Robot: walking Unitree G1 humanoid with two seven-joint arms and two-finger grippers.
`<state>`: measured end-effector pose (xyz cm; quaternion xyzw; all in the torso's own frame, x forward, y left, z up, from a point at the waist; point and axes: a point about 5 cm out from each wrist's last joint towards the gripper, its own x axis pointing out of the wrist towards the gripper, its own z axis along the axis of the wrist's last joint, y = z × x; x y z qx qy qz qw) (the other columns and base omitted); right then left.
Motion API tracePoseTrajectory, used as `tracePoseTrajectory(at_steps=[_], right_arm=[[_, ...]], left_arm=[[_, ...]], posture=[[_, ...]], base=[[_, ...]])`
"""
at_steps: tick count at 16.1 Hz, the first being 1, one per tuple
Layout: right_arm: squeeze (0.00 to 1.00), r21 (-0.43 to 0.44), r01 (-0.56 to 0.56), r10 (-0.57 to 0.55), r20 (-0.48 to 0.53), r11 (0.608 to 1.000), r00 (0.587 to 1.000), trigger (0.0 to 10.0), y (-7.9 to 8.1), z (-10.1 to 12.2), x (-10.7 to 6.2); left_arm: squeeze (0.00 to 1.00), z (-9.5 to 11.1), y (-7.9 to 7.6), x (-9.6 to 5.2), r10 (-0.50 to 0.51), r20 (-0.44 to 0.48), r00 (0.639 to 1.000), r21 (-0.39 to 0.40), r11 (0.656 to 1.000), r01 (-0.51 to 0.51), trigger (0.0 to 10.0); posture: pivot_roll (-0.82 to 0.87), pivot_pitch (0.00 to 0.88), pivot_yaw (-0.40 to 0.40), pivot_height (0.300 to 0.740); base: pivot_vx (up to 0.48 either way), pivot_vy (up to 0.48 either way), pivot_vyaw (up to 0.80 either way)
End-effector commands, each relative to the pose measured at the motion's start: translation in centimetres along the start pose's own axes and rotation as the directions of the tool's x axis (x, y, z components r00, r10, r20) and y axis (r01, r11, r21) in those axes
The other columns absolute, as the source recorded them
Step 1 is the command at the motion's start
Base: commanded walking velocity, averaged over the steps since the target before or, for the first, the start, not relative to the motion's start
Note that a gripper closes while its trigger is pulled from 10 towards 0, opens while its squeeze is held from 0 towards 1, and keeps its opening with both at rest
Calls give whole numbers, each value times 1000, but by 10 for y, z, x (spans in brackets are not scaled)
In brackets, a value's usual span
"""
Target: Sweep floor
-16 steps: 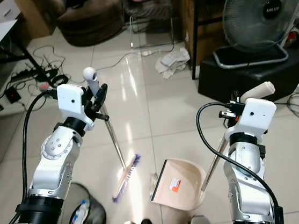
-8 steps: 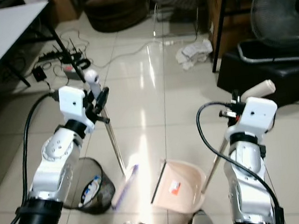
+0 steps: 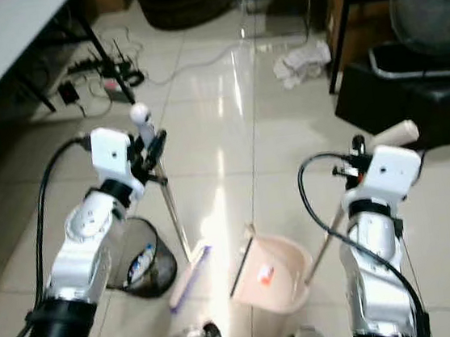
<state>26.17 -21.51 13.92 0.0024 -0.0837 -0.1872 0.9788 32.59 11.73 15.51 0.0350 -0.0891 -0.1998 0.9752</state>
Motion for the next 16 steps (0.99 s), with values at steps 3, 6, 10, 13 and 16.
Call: tracePoseTrajectory(at_steps=[3, 6, 10, 13, 16], right_arm=[[0, -31, 3, -1, 37, 1000, 999, 10000, 2, 7, 0], [0, -53, 17, -15, 47, 998, 999, 10000, 0, 7, 0], [0, -109, 34, -27, 65, 993, 998, 10000, -4, 4, 7], [0, -158, 71, -58, 87, 985, 995, 10000, -12, 3, 14], [0, -185, 106, -90, 90, 977, 992, 10000, -21, -1, 25]], left_arm=[[0, 8, 5, 2, 12, 28, 1000, 18, 1000, -13, 10000], [0, 8, 7, 2, 20, 25, 999, 8, 1000, -20, 10000], [0, 3, 1, 14, -27, 25, 999, 34, 999, 26, 10000], [0, 3, -7, 31, -80, 42, 996, 44, 996, 78, 10000], [0, 11, -22, 53, -119, 62, 991, 30, 993, 117, 10000]], posture=[[-24, 120, 142, 740], [-22, 125, 143, 740], [-16, 144, 150, 740], [-15, 167, 167, 740], [-20, 206, 199, 740]], base=[[0, 0, 0], [0, 0, 0], [0, 0, 0], [0, 0, 0], [0, 0, 0]])
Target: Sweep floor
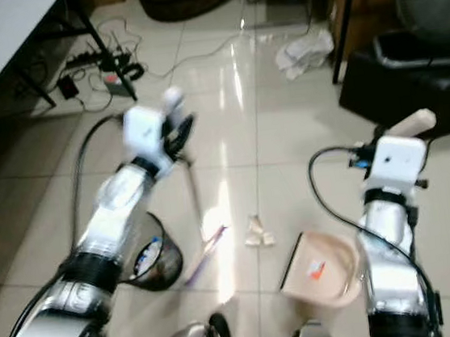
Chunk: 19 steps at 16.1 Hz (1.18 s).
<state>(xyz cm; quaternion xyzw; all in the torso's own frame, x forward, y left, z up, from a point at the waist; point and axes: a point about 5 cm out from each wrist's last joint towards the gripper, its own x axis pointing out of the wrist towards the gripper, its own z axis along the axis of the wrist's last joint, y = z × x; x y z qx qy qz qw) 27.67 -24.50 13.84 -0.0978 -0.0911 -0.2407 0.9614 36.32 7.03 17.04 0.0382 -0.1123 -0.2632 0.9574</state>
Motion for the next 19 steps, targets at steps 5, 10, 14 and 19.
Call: tracePoseTrajectory(at_steps=[5, 10, 14, 19], right_arm=[[0, -12, -15, 15, 33, 1000, 999, 10000, 3, 5, -1], [0, 49, -35, 34, 36, 998, 999, 10000, 9, 9, 2], [0, 65, -47, 45, 35, 997, 998, 10000, 11, 8, 3], [0, 157, -182, 165, 114, 971, 980, 10000, 33, 26, 6]], left_arm=[[0, 7, -7, 13, 31, 60, 998, -47, 998, -28, 10000], [0, 9, -8, 15, 26, 102, 994, -65, 998, -19, 10000], [0, 10, -7, 15, 36, 109, 993, -52, 998, -31, 10000], [0, 19, 38, -17, 186, 172, 967, 48, 979, -197, 10000]], posture=[[-37, 270, 200, 740], [-38, 283, 182, 740], [-46, 256, 141, 740], [13, 186, 21, 740]], base=[[0, 0, 0], [54, 0, -410], [316, 0, -800], [325, 0, 0]])
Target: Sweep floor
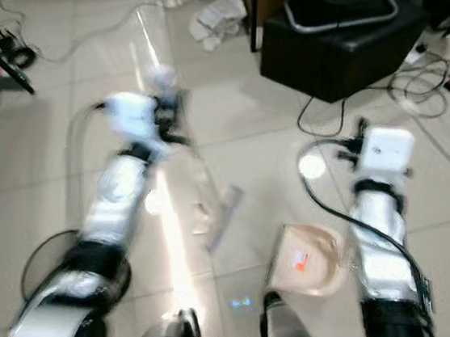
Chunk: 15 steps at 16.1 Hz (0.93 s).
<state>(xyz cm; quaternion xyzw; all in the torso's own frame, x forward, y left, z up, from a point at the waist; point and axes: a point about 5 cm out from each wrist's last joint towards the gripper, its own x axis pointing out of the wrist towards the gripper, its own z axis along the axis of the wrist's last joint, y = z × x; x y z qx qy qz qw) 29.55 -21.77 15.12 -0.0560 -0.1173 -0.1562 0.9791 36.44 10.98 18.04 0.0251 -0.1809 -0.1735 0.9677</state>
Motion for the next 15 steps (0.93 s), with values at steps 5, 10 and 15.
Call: tracePoseTrajectory(at_steps=[5, 10, 15], right_arm=[[0, 100, -20, 11, 85, 995, 996, 10000, 8, 10, -6], [0, 104, 20, -28, 77, 994, 997, 10000, -2, 6, -13], [0, 92, 12, -19, 75, 996, 997, 10000, -3, 6, -20]], left_arm=[[0, 22, 18, -17, 69, 80, 994, 59, 996, -74, 10000], [0, 23, -6, -11, -17, 70, 997, 15, 1000, 16, 10000], [0, 27, -1, -9, -1, 58, 998, 44, 999, -2, 10000]], posture=[[19, 151, 34, 740], [-1, 142, 74, 740], [-2, 143, 96, 740]], base=[[337, 0, 0], [342, 0, 0], [344, 0, 0]])
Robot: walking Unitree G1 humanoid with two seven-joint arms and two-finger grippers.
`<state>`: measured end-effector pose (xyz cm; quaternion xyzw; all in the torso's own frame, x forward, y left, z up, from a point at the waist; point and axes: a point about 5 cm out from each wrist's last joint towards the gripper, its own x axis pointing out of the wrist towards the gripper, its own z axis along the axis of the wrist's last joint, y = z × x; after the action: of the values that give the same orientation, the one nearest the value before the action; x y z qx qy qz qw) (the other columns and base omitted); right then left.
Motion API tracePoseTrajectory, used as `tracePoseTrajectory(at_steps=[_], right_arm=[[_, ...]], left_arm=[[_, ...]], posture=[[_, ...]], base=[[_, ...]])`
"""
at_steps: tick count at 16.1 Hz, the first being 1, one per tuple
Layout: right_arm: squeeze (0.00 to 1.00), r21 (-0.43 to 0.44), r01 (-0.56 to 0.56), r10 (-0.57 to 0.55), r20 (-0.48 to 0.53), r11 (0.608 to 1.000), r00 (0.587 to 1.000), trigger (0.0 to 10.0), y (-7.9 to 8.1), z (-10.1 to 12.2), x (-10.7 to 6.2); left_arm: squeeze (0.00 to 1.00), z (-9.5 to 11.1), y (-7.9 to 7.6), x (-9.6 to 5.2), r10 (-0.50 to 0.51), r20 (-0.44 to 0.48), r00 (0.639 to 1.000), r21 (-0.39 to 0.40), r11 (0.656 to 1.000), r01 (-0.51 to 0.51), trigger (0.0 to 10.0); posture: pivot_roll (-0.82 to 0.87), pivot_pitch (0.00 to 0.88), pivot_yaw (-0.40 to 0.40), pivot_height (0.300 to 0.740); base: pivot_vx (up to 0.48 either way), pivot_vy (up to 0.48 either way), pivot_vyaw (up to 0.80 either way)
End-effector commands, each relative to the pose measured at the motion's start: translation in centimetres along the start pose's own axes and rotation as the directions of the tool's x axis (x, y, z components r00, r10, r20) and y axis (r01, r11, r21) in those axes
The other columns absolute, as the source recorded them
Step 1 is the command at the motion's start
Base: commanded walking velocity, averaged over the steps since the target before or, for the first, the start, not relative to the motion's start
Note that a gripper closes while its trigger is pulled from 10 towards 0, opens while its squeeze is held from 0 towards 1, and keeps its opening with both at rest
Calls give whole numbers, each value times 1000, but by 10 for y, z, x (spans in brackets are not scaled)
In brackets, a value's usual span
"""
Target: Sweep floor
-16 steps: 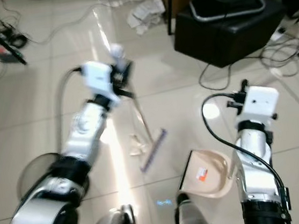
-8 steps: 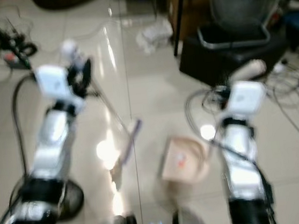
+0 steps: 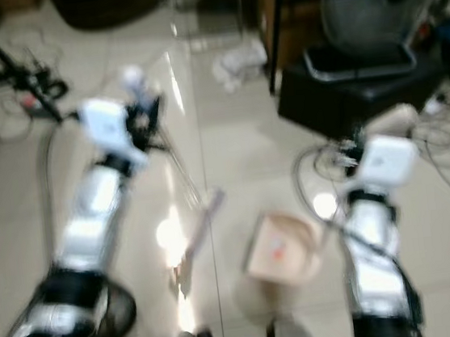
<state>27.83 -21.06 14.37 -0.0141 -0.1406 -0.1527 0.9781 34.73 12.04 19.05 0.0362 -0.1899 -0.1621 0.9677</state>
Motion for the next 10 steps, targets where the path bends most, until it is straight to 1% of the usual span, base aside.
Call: tracePoseTrajectory(at_steps=[1, 2, 4, 5, 6, 10], right_arm=[[0, -6, -4, 5, 43, 1000, 999, 10000, -2, 9, 0], [0, -36, -30, 32, 56, 999, 998, 10000, 2, 10, -1], [0, -34, -32, 33, 53, 999, 998, 10000, 4, 9, -2], [0, 9, -17, 17, 47, 1000, 999, 10000, 3, 8, -2], [0, 30, 2, -3, 32, 1000, 999, 10000, 1, 6, -2], [0, 29, -6, 5, 29, 1000, 1000, 10000, 1, 5, -3]], left_arm=[[0, 11, -5, 6, -15, 41, 999, 18, 1000, 14, 10000], [0, 8, -3, 4, -10, 29, 1000, 24, 1000, 9, 10000], [0, 7, -3, 4, -11, 22, 1000, 27, 1000, 11, 10000], [0, 7, -4, 4, -19, 18, 1000, 31, 999, 18, 10000], [0, 5, -5, 2, -27, 9, 1000, 37, 999, 26, 10000], [0, 3, -6, 1, -33, -5, 999, 41, 999, 33, 10000]], posture=[[-2, 143, 97, 740], [-1, 143, 101, 740], [0, 142, 101, 740], [1, 143, 103, 740], [2, 145, 107, 740], [6, 147, 111, 740]], base=[[345, 0, 0], [345, 0, 800], [345, 0, 800], [345, 0, 0], [345, 0, 0], [341, 0, 0]])
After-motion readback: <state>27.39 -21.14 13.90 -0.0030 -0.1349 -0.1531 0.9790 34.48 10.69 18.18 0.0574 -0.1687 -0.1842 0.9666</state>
